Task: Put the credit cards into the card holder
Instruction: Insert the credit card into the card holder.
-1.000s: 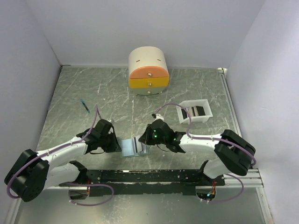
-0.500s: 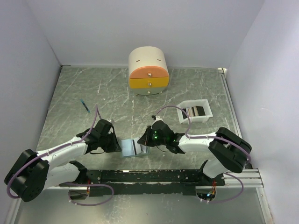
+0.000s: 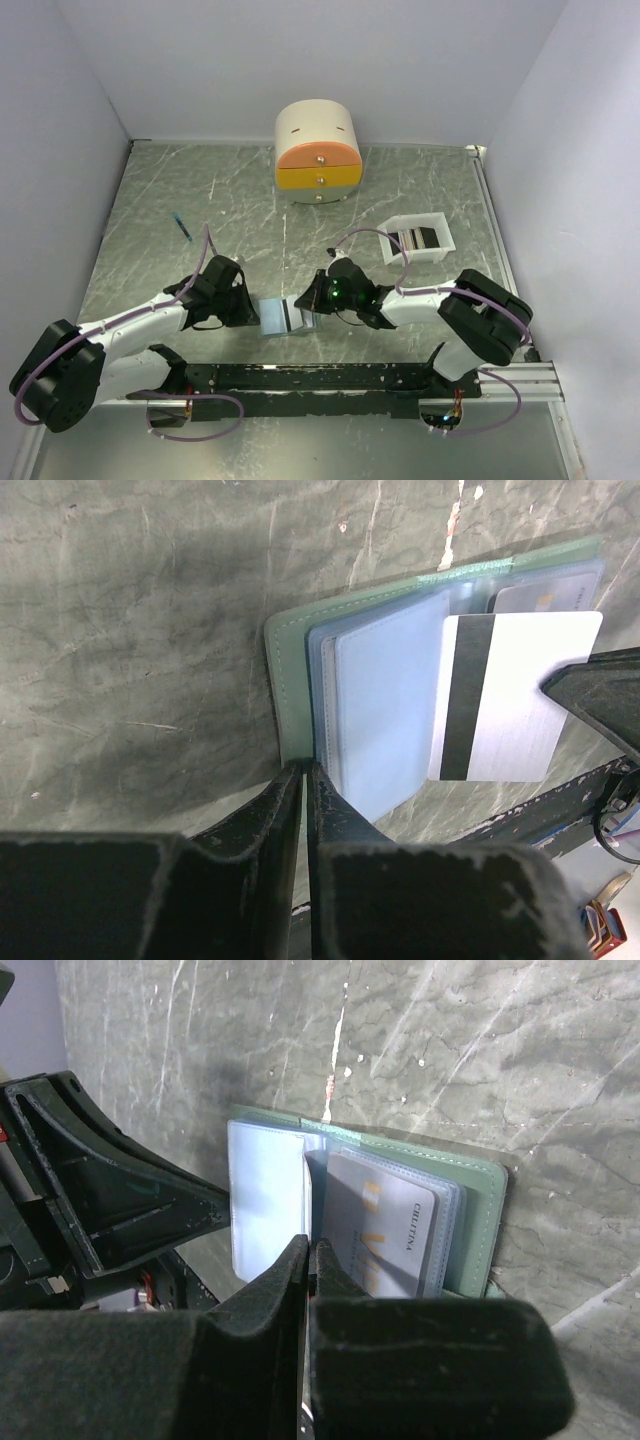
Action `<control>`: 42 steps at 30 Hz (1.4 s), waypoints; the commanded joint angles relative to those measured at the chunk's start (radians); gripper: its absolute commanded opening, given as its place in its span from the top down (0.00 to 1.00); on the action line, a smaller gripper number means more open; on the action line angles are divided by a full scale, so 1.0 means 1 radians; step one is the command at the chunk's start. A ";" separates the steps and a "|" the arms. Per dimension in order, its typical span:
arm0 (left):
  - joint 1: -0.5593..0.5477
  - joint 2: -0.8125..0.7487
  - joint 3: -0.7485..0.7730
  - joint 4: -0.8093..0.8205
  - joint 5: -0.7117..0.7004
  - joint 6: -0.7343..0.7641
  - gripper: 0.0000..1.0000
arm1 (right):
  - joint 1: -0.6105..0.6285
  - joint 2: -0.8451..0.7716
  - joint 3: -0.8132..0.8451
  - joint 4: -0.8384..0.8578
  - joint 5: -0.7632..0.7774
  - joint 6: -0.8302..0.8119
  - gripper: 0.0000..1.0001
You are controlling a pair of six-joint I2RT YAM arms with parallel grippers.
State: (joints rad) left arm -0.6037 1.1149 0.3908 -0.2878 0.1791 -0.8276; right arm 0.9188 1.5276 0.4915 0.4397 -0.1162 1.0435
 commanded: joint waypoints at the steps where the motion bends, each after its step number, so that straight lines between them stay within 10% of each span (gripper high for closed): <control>1: -0.005 0.008 -0.005 -0.006 -0.040 -0.001 0.82 | -0.002 0.027 -0.012 0.017 -0.001 0.003 1.00; 42: -0.028 -0.016 -0.016 0.003 -0.026 -0.025 0.83 | 0.000 0.068 -0.043 0.108 0.047 0.071 1.00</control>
State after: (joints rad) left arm -0.6193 1.1069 0.3889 -0.2882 0.1715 -0.8452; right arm 0.9165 1.5997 0.4778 0.5365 -0.1097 1.1034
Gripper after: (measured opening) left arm 0.171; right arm 0.018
